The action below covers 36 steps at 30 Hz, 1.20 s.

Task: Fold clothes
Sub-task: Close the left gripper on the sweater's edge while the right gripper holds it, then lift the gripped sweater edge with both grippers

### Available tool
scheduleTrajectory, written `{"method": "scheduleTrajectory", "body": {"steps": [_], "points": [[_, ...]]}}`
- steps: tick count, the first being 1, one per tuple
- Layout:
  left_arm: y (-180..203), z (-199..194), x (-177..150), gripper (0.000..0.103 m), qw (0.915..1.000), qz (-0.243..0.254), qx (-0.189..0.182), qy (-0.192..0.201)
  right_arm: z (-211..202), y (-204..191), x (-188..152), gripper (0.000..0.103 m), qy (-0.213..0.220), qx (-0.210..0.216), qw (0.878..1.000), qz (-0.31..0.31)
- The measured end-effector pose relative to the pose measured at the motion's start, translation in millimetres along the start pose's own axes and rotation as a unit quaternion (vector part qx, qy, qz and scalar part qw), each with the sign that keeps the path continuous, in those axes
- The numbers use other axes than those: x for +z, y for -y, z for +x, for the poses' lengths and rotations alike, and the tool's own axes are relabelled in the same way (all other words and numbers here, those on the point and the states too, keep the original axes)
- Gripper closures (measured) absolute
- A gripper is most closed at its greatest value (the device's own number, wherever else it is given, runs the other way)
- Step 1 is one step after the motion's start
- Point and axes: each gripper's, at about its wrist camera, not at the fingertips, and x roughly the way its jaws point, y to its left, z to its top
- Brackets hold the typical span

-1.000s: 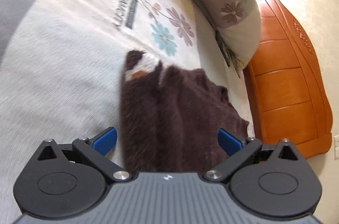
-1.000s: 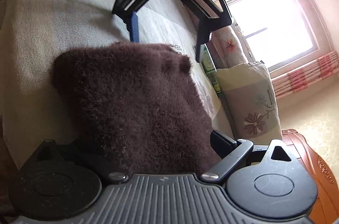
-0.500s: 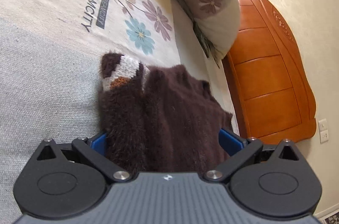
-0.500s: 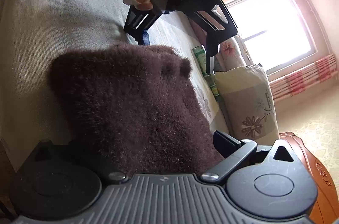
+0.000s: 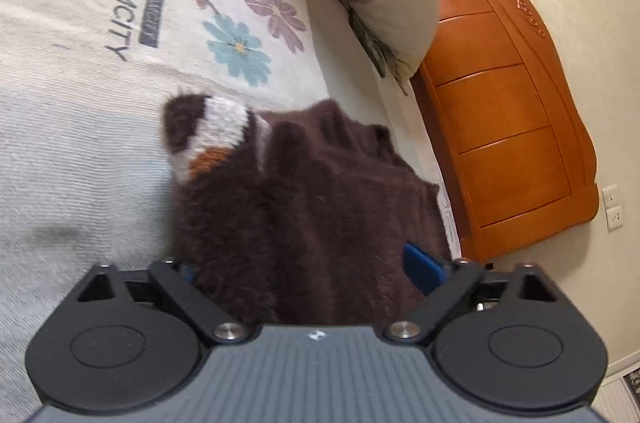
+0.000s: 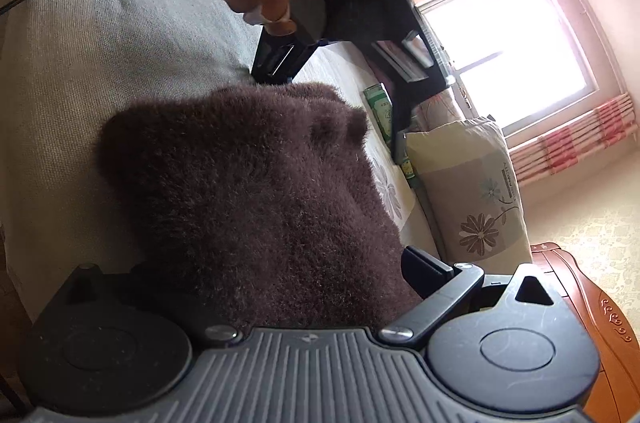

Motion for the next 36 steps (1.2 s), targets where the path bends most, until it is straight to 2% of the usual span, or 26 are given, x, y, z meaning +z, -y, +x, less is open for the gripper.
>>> {"method": "scheduleTrajectory", "body": {"steps": [2,5,9,10,11,12,14,15,18,21,24,27,32,36], "points": [[2.3,5.4,7.7,0.013,0.9999,0.0,0.006,-0.01,-0.8,-1.2,1.0,0.002,0.001,-0.001,1.0,-0.003],[4.9,16.2,18.6,0.014,0.9999,-0.005,0.014,-0.002,-4.9,-4.7,2.2,0.002,0.003,-0.002,1.0,-0.004],[9.3,19.9,16.1,0.015,0.9997,0.009,0.021,-0.009,-10.9,-5.5,0.7,0.002,0.005,0.002,1.0,-0.002],[8.8,17.5,13.5,0.018,0.9996,0.014,0.018,-0.014,-11.0,-4.5,-1.0,0.003,0.005,0.003,1.0,0.003],[5.2,14.6,11.8,0.029,0.9997,0.011,0.018,-0.015,-10.9,-3.3,-2.7,0.002,0.005,0.005,1.0,0.007],[-2.3,11.0,11.1,0.044,0.9997,-0.003,0.02,-0.011,-11.0,-3.3,-3.0,0.002,0.005,0.005,1.0,0.009],[-17.5,4.9,9.9,0.065,0.9992,-0.032,0.024,-0.005,-11.3,-3.7,-3.2,0.002,0.006,0.004,1.0,0.011],[-22.9,4.0,9.4,0.065,0.9989,-0.042,0.021,-0.004,-12.4,-5.9,-2.4,0.002,0.008,0.001,1.0,0.006],[-20.3,5.2,8.8,0.066,0.9993,-0.024,0.027,-0.002,-16.0,-12.7,0.3,0.004,0.012,-0.008,1.0,-0.011],[-21.5,5.6,9.1,0.067,0.9993,-0.026,0.026,-0.001,-19.4,-18.4,2.3,0.008,0.015,-0.015,0.999,-0.024],[-21.6,6.7,8.6,0.067,0.9994,-0.023,0.026,0.001,-26.1,-31.1,3.4,0.014,0.016,-0.024,0.998,-0.048],[-21.3,7.0,7.8,0.067,0.9994,-0.021,0.028,0.003,-26.8,-35.0,4.8,0.027,0.014,-0.029,0.997,-0.069],[-19.7,7.3,6.0,0.067,0.9992,-0.019,0.033,0.008,-30.8,-48.2,4.5,0.056,0.009,-0.025,0.997,-0.07],[-17.9,6.9,3.6,0.067,0.9989,-0.019,0.04,0.014,-30.6,-51.4,6.5,0.067,0.001,-0.015,0.998,-0.068]]}}
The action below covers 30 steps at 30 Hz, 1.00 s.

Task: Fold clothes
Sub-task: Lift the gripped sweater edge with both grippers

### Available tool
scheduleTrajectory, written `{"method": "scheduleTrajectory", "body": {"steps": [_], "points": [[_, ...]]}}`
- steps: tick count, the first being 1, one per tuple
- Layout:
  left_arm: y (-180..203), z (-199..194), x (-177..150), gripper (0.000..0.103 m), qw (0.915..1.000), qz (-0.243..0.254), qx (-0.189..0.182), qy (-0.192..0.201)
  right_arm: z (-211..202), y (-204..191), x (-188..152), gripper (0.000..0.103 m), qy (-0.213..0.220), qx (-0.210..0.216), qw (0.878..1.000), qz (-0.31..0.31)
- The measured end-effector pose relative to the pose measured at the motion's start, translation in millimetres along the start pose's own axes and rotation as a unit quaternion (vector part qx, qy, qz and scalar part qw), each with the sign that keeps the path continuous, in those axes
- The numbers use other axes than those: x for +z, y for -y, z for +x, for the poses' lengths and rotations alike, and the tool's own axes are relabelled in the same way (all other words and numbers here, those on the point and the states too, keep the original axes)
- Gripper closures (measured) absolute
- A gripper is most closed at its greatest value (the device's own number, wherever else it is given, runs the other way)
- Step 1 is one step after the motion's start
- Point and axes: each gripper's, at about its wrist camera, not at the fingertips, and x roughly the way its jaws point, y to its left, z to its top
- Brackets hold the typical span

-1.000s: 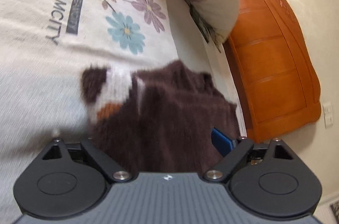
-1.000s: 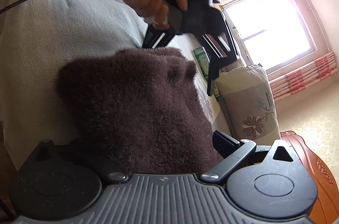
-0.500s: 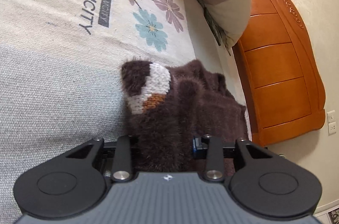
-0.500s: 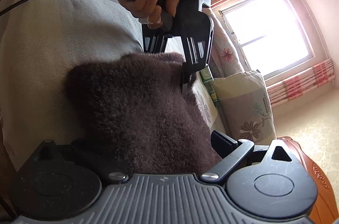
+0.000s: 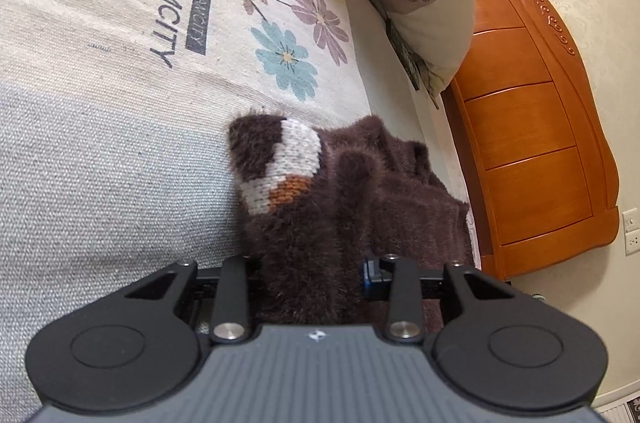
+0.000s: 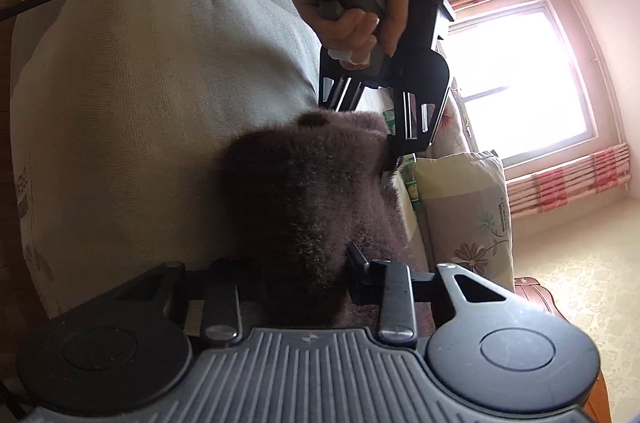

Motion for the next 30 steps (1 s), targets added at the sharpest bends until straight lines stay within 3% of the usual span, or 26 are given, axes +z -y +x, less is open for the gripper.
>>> {"method": "scheduleTrajectory", "body": {"steps": [5,10,14,30], "points": [[6.9,0.3,-3.2,0.067,0.9997,0.007,0.019,0.01,1.5,1.6,2.3,0.075,-0.006,0.009,0.999,0.033],[28.7,3.4,-5.8,0.068,0.996,0.057,0.067,0.018,1.6,25.6,1.7,0.078,-0.009,0.049,0.991,0.123],[42.0,2.3,-3.1,0.071,0.993,0.068,0.095,0.016,-2.2,28.4,3.9,0.08,-0.004,0.044,0.991,0.124],[125.1,-12.1,7.3,0.072,0.9825,0.135,0.124,0.035,-25.3,82.0,-13.1,0.082,0.029,0.059,0.969,0.24]]}}
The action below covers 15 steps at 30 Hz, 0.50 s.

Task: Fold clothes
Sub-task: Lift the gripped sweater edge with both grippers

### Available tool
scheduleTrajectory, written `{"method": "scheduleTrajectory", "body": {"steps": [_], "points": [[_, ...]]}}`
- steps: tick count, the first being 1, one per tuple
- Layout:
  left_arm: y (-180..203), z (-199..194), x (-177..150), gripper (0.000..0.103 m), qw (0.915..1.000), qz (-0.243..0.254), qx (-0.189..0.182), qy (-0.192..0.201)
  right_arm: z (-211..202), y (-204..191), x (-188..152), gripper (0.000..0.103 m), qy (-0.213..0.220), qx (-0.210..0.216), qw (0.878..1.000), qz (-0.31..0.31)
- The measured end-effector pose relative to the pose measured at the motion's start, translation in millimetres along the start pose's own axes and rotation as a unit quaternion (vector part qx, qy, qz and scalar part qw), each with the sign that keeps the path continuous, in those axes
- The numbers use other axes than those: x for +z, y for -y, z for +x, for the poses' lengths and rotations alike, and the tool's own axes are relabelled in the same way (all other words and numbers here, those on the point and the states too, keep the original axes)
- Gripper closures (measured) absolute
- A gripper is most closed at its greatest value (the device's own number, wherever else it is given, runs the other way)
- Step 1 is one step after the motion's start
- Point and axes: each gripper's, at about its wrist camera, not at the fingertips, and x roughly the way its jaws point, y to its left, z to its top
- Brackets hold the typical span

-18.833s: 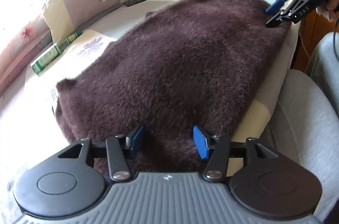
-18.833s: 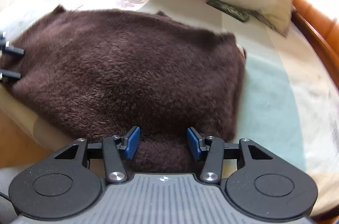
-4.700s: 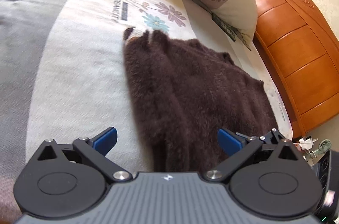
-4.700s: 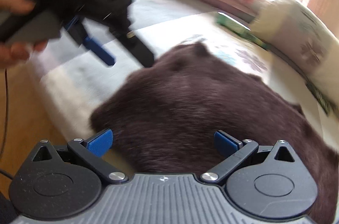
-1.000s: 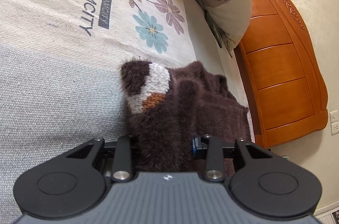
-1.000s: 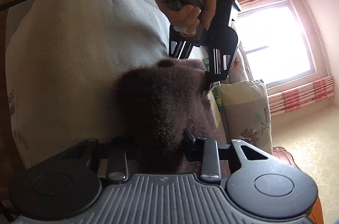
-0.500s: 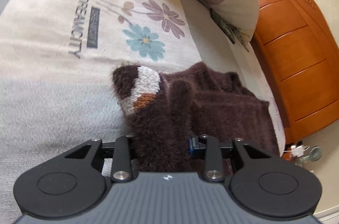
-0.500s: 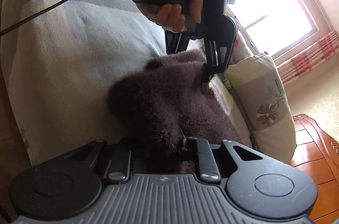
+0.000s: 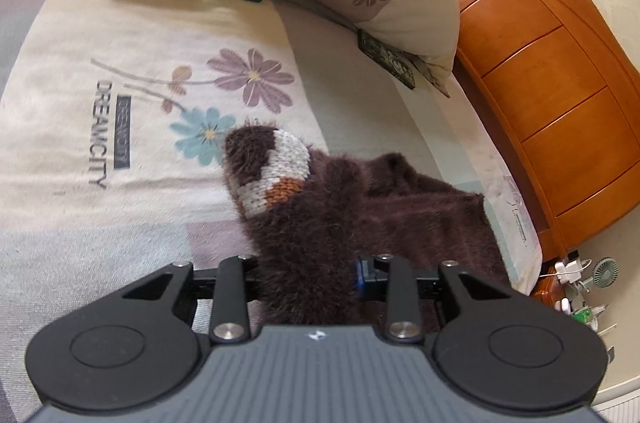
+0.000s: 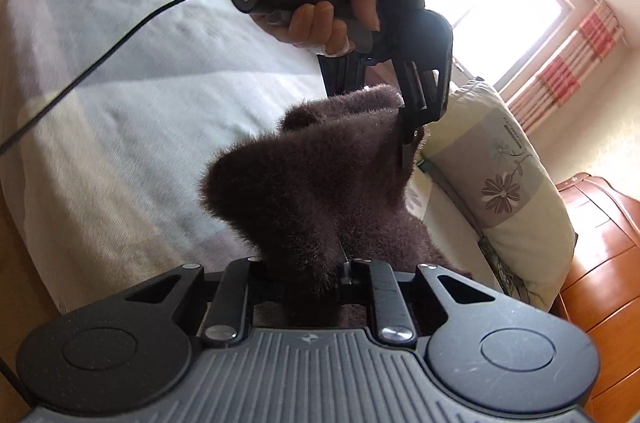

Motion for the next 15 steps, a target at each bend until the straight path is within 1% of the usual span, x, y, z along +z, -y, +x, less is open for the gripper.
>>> {"method": "scheduleTrajectory", "body": {"steps": [8,15], "points": [[45.0,-10.4,15.5,0.072,0.9998,0.018,0.008,0.011,-21.0,31.6,-2.2,0.082,0.029,-0.009,0.998,0.047],[93.0,-8.9,26.1,0.072,0.9991,0.038,0.007,0.015,-37.6,68.6,-13.5,0.083,0.049,-0.018,0.993,0.102]]}}
